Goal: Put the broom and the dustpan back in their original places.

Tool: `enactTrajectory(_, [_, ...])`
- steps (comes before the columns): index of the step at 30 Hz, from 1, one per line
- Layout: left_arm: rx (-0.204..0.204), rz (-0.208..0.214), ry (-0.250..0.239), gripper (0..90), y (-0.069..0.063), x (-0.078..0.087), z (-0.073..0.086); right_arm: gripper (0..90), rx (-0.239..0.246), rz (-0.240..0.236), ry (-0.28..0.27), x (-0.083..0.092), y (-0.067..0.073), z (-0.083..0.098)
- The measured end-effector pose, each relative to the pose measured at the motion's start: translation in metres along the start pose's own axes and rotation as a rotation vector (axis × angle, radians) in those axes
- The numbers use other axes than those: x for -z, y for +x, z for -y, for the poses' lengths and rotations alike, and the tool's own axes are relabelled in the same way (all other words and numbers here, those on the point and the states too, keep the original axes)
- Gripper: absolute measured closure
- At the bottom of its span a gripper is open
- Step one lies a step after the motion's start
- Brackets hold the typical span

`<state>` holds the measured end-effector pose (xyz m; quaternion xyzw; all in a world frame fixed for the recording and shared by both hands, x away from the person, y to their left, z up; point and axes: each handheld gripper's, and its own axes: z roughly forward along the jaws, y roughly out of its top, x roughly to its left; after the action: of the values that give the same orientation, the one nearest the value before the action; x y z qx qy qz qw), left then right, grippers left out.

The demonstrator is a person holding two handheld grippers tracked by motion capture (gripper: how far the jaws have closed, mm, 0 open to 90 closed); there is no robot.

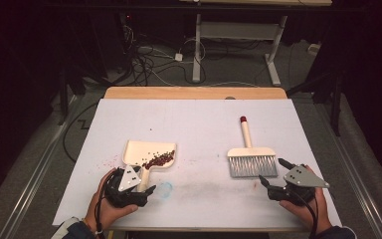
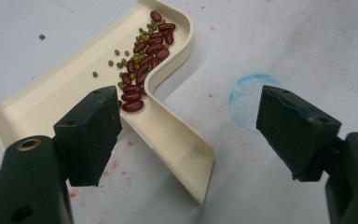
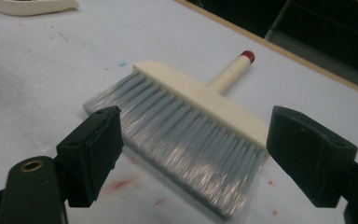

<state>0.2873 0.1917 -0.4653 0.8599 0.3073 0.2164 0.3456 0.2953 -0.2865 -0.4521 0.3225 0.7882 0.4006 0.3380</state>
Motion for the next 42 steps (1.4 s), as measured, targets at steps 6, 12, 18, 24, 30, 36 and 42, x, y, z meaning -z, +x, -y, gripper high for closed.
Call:
enactTrajectory(6, [0.001, -0.006, -0.011, 21.0, -0.001, 0.002, 0.0, 16.3, -0.005, -0.039, 0.002, 0.001, 0.004, 0.002])
enactTrajectory(12, [-0.018, -0.005, -0.023, 18.6, -0.003, 0.003, -0.001, 16.2, -0.013, -0.046, -0.014, 0.003, 0.006, 0.001])
enactTrajectory(18, [-0.022, -0.015, -0.031, 18.2, -0.002, 0.005, 0.001, 16.2, -0.004, -0.037, -0.012, 0.002, 0.01, -0.002])
enactTrajectory(24, [-0.033, -0.016, -0.02, 18.2, -0.003, 0.004, 0.0, 16.2, 0.006, -0.032, -0.018, 0.003, 0.012, -0.004])
enactTrajectory(30, [-0.03, -0.015, -0.018, 18.3, -0.003, 0.002, -0.001, 16.2, 0.006, -0.027, -0.025, 0.005, 0.012, -0.004])
enactTrajectory(36, [-0.029, -0.013, -0.015, 18.2, -0.003, 0.002, 0.0, 16.2, 0.007, -0.028, -0.027, 0.005, 0.012, -0.005])
enactTrajectory(42, [-0.018, -0.005, -0.008, 18.2, -0.004, 0.001, 0.0, 16.2, 0.005, -0.026, -0.024, 0.005, 0.012, -0.005])
